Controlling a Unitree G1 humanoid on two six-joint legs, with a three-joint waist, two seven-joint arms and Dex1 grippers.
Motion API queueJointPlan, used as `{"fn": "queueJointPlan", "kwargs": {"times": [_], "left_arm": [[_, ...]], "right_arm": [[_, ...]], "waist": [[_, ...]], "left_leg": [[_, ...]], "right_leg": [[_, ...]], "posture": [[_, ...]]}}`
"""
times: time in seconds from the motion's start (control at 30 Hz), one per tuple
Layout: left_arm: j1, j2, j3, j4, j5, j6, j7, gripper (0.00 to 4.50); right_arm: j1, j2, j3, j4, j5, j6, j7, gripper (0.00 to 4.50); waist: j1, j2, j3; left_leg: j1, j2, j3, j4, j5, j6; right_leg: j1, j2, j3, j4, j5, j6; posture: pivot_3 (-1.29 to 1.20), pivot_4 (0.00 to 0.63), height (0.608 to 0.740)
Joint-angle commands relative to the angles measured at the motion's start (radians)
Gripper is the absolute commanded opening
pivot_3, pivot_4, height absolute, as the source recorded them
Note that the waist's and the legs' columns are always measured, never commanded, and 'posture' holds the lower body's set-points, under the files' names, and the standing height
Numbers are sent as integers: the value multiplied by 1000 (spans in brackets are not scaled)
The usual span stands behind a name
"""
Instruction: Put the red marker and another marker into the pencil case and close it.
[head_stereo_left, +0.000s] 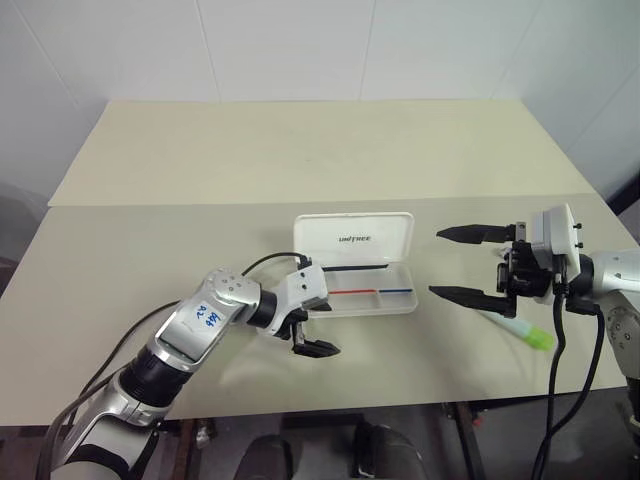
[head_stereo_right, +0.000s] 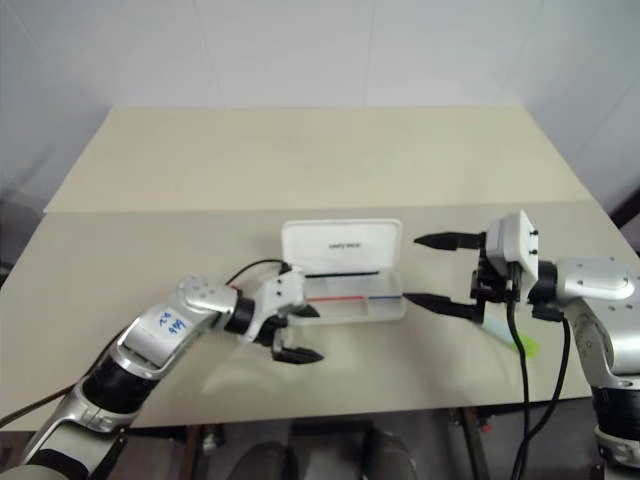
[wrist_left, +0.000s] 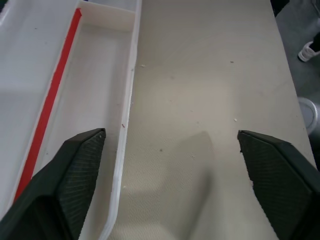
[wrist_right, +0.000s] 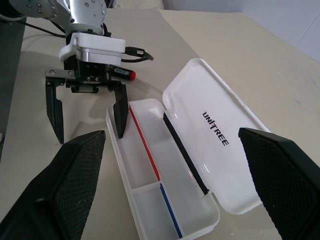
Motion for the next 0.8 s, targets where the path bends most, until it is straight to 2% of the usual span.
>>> {"fn": "queueJointPlan", "kwargs": {"times": [0.03,0.13,0.37,0.53,0.7,0.8], "left_arm": [[21,5,34,-37,-37,1,12,4459],[41,0,77,-43,-58,-28,29,4459],[163,-31,258,-84,-119,-245,87,4459],[279,-22,395,-202,-250,-291,62,4459],[409,55,559,-286,-294,-280,104,4459],[531,125,702,-285,-269,-291,120,4459]], "right_arm": [[-27,9,4,9,1,-20,12,4500],[-40,21,20,24,-5,-27,18,4500],[-82,48,59,54,-7,-28,42,4500],[-119,64,101,99,-24,-69,108,4500],[-158,95,138,155,-27,-113,188,4500],[-178,115,141,193,-5,-125,238,4500]], "waist": [[-1,0,0],[0,0,0],[-2,0,0],[-3,1,1],[-5,1,1],[-5,2,1]], "left_leg": [[0,0,0,0,0,0],[0,0,0,0,0,0],[-1,0,0,0,0,0],[-1,0,0,0,0,0],[-1,1,-1,-1,0,0],[0,1,-1,-1,0,0]], "right_leg": [[0,0,0,0,0,0],[0,0,0,-1,0,0],[0,0,0,-1,0,0],[0,0,0,-2,0,0],[0,0,0,-2,0,0],[0,0,0,-1,0,0]], "posture": [[0,150,740],[0,150,740],[0,150,740],[0,150,740],[0,150,740],[0,150,740]]}}
